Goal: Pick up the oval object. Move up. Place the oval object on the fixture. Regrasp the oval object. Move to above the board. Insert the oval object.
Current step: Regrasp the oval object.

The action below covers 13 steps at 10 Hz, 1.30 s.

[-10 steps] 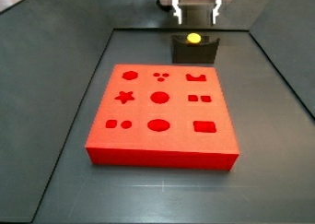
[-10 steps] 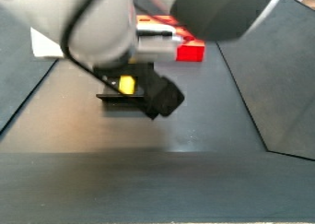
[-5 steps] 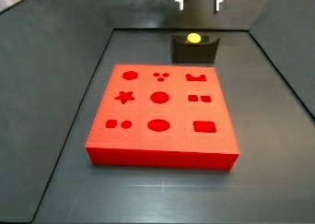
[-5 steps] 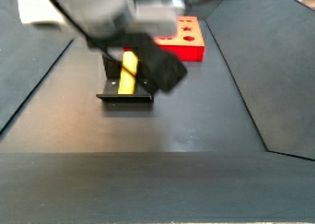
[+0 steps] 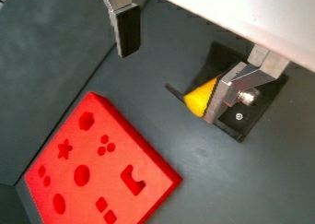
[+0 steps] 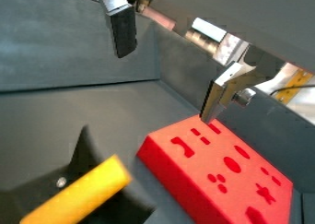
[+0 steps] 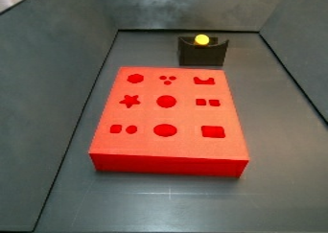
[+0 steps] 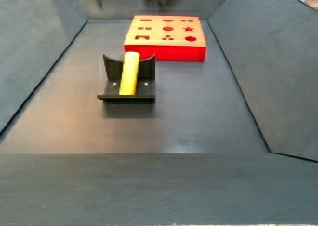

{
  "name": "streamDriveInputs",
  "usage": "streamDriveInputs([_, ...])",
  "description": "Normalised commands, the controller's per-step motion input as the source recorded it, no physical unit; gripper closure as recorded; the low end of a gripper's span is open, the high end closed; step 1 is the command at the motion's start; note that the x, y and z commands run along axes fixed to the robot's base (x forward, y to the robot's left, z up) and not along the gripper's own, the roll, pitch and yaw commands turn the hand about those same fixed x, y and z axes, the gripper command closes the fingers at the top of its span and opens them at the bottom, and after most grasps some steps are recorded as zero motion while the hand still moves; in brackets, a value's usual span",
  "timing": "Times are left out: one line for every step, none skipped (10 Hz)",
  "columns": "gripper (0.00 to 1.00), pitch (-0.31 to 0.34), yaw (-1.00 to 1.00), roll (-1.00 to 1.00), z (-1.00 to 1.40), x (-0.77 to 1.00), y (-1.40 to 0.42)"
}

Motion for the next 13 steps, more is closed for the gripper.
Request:
streamDriveInputs([0.00,0.048,0.02,1.00,0.11,-0.04,-0.33])
streamDriveInputs([0.00,0.045,0.02,1.00,0.01,-0.02,-0.14])
streamDriveInputs([0.00,0.045,0.02,1.00,0.04,-0.03,-0.01])
streamDriveInputs([0.00,0.041,0.02,1.00,0.03,-0.02,-0.03])
streamDriveInputs([0.00,0.035,0.02,1.00,0.01,-0.03,-0.04])
streamDriveInputs([0.00,0.032,0.02,1.00,0.01,-0.03,-0.03])
streamDriveInputs([0.00,0.025,0.02,1.00,0.01,-0.02,-0.02])
streamDriveInputs([0.00,0.022,0.02,1.00,0.01,-0.02,-0.02])
streamDriveInputs([0.00,0.018,0.02,1.00,0.01,-0.02,-0.02])
streamDriveInputs([0.00,0.018,0.02,1.00,0.01,-0.02,-0.02])
streamDriveInputs([0.00,0.021,0.03,1.00,0.01,-0.02,-0.02])
streamDriveInputs([0.00,0.027,0.03,1.00,0.02,0.00,-0.02])
streamDriveInputs([0.00,0.034,0.03,1.00,0.00,0.01,-0.02])
